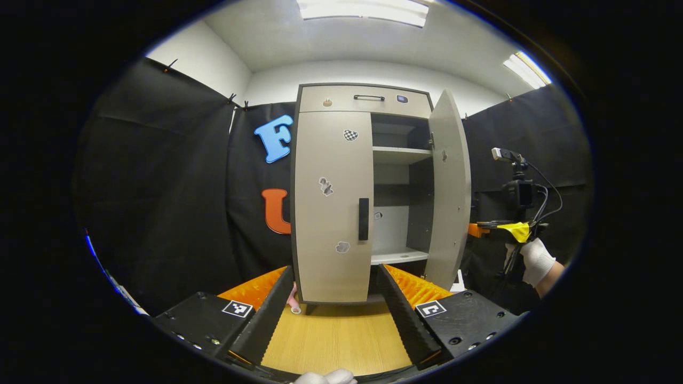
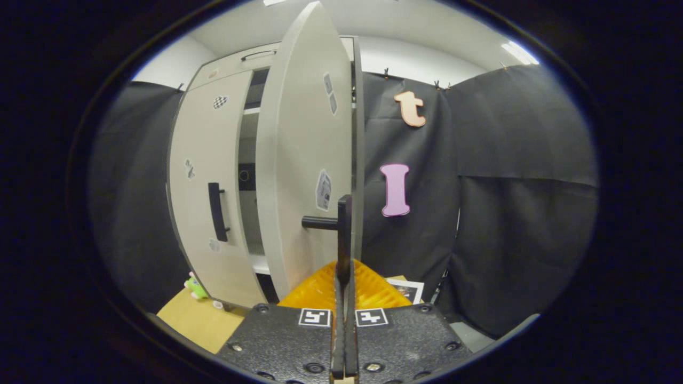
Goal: Open the right door of the double-door shoe cabinet with the right hand, and open the left door with the left hand.
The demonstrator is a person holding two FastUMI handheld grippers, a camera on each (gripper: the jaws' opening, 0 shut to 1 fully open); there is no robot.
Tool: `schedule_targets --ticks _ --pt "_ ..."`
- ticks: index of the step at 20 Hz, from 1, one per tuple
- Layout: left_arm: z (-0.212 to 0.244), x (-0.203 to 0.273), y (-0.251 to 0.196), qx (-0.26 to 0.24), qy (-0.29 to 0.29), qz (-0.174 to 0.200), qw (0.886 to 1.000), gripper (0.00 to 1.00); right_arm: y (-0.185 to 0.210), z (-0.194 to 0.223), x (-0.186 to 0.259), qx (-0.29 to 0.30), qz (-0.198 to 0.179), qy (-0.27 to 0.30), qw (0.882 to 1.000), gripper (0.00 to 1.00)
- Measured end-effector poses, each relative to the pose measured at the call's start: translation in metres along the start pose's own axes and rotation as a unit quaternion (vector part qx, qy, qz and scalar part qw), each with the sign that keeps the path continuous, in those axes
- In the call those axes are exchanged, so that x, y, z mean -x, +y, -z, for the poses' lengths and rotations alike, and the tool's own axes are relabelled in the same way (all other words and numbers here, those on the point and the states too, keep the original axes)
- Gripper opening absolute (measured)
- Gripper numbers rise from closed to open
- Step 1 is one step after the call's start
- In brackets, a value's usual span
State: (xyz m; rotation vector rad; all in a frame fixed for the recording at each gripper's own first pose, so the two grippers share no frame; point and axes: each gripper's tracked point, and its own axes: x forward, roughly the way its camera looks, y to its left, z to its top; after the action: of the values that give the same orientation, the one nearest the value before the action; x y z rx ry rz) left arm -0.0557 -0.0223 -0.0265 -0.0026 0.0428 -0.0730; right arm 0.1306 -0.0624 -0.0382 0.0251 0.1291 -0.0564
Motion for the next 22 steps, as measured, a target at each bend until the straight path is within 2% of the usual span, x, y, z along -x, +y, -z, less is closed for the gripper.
schedule_targets --ticks 5,12,15,20,21,22 --pt "0.002 -0.01 -0.024 0.001 0.005 0.011 1.0 0.95 -0.042 -0.001 -0.006 0.005 0.005 -0.003 1.0 0.04" --pt "-0.006 -0.025 -0.053 0.005 0.007 -0.017 1.0 0.95 -0.053 -0.002 -0.009 -0.038 -0.058 0.021 0.997 0.04" --pt "-0.007 -0.027 -0.058 0.007 0.008 -0.027 1.0 0.95 -0.053 -0.003 -0.007 -0.042 -0.074 0.031 0.996 0.04" --pt "-0.012 -0.028 -0.053 -0.001 0.004 -0.038 0.999 0.95 -0.061 -0.014 0.011 -0.018 -0.063 0.011 0.998 0.07" --pt "-0.012 -0.027 -0.052 -0.001 0.003 -0.038 0.999 0.95 -0.065 -0.018 0.018 -0.011 -0.056 0.006 0.998 0.19" --pt "-0.012 -0.027 -0.05 -0.002 0.003 -0.038 0.999 0.95 -0.07 -0.022 0.023 -0.004 -0.044 -0.003 0.999 0.17"
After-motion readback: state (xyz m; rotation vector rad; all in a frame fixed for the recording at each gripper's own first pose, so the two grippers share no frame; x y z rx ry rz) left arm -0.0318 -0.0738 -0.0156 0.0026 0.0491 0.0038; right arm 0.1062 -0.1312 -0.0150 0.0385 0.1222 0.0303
